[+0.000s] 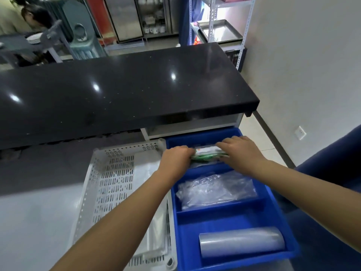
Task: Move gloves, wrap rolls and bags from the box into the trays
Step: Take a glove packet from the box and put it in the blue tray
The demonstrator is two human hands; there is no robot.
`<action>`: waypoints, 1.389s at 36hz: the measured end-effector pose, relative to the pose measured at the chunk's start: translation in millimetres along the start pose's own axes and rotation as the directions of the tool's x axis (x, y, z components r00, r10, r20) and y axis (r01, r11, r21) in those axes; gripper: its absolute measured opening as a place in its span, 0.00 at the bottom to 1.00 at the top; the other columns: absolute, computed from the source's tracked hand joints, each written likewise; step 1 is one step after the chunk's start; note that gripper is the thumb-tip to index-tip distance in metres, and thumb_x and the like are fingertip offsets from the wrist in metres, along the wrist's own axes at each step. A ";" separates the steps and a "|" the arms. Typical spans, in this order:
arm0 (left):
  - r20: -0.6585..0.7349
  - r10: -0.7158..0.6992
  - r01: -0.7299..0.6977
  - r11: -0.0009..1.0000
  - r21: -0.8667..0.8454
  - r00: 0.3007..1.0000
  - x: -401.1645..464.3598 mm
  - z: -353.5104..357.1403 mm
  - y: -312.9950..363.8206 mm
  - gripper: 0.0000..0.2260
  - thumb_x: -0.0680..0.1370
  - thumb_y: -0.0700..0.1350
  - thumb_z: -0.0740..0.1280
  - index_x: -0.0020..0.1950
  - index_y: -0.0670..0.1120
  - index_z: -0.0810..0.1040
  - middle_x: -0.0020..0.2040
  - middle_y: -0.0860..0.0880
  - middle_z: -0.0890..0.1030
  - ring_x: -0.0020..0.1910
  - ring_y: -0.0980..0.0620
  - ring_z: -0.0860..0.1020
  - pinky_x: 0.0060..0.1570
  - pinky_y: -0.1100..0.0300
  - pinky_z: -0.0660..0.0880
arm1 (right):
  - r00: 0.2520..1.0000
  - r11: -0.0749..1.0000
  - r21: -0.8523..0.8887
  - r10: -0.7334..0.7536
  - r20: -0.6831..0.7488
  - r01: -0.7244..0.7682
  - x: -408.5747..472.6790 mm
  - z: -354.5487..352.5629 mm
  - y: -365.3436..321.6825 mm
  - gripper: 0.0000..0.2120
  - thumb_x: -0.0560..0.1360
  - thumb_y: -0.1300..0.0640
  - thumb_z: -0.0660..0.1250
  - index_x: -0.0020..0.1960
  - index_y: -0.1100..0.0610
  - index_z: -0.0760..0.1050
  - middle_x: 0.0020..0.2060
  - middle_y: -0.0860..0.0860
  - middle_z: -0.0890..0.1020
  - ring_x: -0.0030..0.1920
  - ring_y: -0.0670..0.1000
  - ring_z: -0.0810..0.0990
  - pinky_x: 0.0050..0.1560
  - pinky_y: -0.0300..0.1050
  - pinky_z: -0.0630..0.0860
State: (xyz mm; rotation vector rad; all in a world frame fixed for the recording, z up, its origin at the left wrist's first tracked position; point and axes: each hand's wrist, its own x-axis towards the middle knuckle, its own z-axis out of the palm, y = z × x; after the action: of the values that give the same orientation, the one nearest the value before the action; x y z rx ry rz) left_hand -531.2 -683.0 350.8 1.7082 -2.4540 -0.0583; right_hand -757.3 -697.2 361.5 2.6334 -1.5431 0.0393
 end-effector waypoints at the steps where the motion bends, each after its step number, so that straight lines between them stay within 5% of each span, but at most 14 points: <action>1: -0.003 0.004 -0.004 1.000 -0.023 1.000 -1.7 0.4 -4.0 0.10 0.76 0.42 0.63 0.54 0.51 0.81 0.46 0.49 0.81 0.45 0.43 0.80 0.35 0.55 0.72 | 1.000 1.000 0.007 0.015 -0.022 -0.014 -5.5 1.3 7.2 0.18 0.72 0.49 0.72 0.60 0.52 0.78 0.52 0.51 0.83 0.51 0.57 0.80 0.53 0.52 0.73; 6: -0.004 0.003 -0.004 0.994 -0.108 1.000 -7.7 0.6 -16.7 0.13 0.80 0.45 0.63 0.62 0.51 0.80 0.54 0.48 0.83 0.51 0.45 0.80 0.43 0.54 0.76 | 0.996 0.997 -0.014 0.081 -0.042 -0.082 -24.7 18.2 39.5 0.06 0.68 0.62 0.71 0.41 0.51 0.81 0.38 0.49 0.83 0.38 0.57 0.81 0.42 0.48 0.71; 12: 0.106 -0.086 0.113 0.951 -0.288 0.991 2.4 -7.6 -15.7 0.12 0.78 0.42 0.65 0.58 0.50 0.83 0.53 0.49 0.85 0.52 0.46 0.80 0.50 0.53 0.77 | 0.967 0.919 0.301 0.235 0.098 -0.254 -16.7 7.6 47.0 0.10 0.77 0.57 0.64 0.51 0.52 0.84 0.49 0.51 0.84 0.48 0.57 0.80 0.48 0.51 0.76; 17: 0.267 -0.113 0.215 0.896 -0.390 0.957 13.9 -32.4 -19.6 0.10 0.78 0.42 0.67 0.57 0.46 0.83 0.52 0.48 0.84 0.50 0.49 0.80 0.52 0.52 0.78 | 0.941 0.816 0.469 0.282 0.187 -0.338 -1.2 -21.1 60.0 0.06 0.71 0.60 0.71 0.47 0.55 0.85 0.39 0.50 0.80 0.44 0.55 0.79 0.42 0.45 0.71; 22: -0.008 -0.357 0.326 0.861 -0.390 0.934 27.7 -35.1 -17.2 0.13 0.78 0.40 0.65 0.62 0.46 0.80 0.56 0.46 0.83 0.52 0.46 0.80 0.50 0.54 0.76 | 0.870 0.766 0.488 0.492 -0.027 -0.419 16.0 -14.5 56.6 0.10 0.75 0.55 0.70 0.56 0.54 0.80 0.52 0.53 0.82 0.48 0.56 0.79 0.47 0.50 0.77; 27: -0.112 -0.256 0.213 0.931 -0.297 0.960 13.7 -7.8 -5.4 0.24 0.76 0.40 0.68 0.72 0.45 0.70 0.65 0.42 0.75 0.64 0.41 0.73 0.62 0.46 0.72 | 0.808 0.722 0.506 0.584 -0.078 -0.473 15.0 7.9 27.2 0.25 0.74 0.55 0.70 0.69 0.54 0.66 0.62 0.56 0.74 0.52 0.61 0.78 0.47 0.51 0.75; 32: -0.092 -0.147 0.143 0.988 -0.054 0.985 -10.9 9.2 1.3 0.24 0.81 0.53 0.60 0.78 0.54 0.61 0.79 0.45 0.60 0.79 0.42 0.52 0.77 0.43 0.50 | 0.890 0.803 0.520 0.426 -0.163 -0.289 -1.2 30.0 11.3 0.21 0.77 0.55 0.66 0.69 0.54 0.70 0.64 0.56 0.75 0.56 0.61 0.77 0.54 0.55 0.75; 35: 0.032 -0.123 0.121 0.991 0.058 0.992 -13.8 14.0 5.7 0.27 0.82 0.60 0.51 0.80 0.56 0.51 0.81 0.47 0.51 0.80 0.44 0.45 0.77 0.44 0.41 | 0.956 0.889 0.379 0.291 -0.036 -0.257 -6.0 40.8 7.5 0.24 0.80 0.48 0.59 0.76 0.48 0.62 0.72 0.54 0.68 0.71 0.58 0.67 0.69 0.58 0.64; 39: 0.206 -0.148 0.139 0.989 0.059 0.967 -9.1 21.8 10.9 0.30 0.80 0.65 0.46 0.80 0.57 0.44 0.81 0.48 0.50 0.80 0.44 0.47 0.77 0.45 0.40 | 0.949 0.894 0.319 0.289 0.125 -0.314 -4.7 47.2 3.7 0.27 0.82 0.41 0.48 0.79 0.44 0.50 0.79 0.50 0.54 0.79 0.53 0.50 0.75 0.60 0.46; 50: 0.235 -0.198 0.216 0.975 -0.055 0.952 -10.1 11.2 11.7 0.31 0.80 0.66 0.48 0.80 0.57 0.46 0.81 0.49 0.51 0.79 0.43 0.48 0.76 0.45 0.42 | 0.945 0.889 0.327 0.279 0.169 -0.321 -6.2 41.6 4.3 0.30 0.80 0.36 0.48 0.79 0.43 0.48 0.80 0.49 0.51 0.79 0.53 0.48 0.75 0.64 0.46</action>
State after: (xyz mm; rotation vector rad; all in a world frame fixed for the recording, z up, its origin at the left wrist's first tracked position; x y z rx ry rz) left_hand -540.3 -670.1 340.1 2.0176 -2.3724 -0.3938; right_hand -765.0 -697.6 319.9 2.6533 -2.1581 0.2031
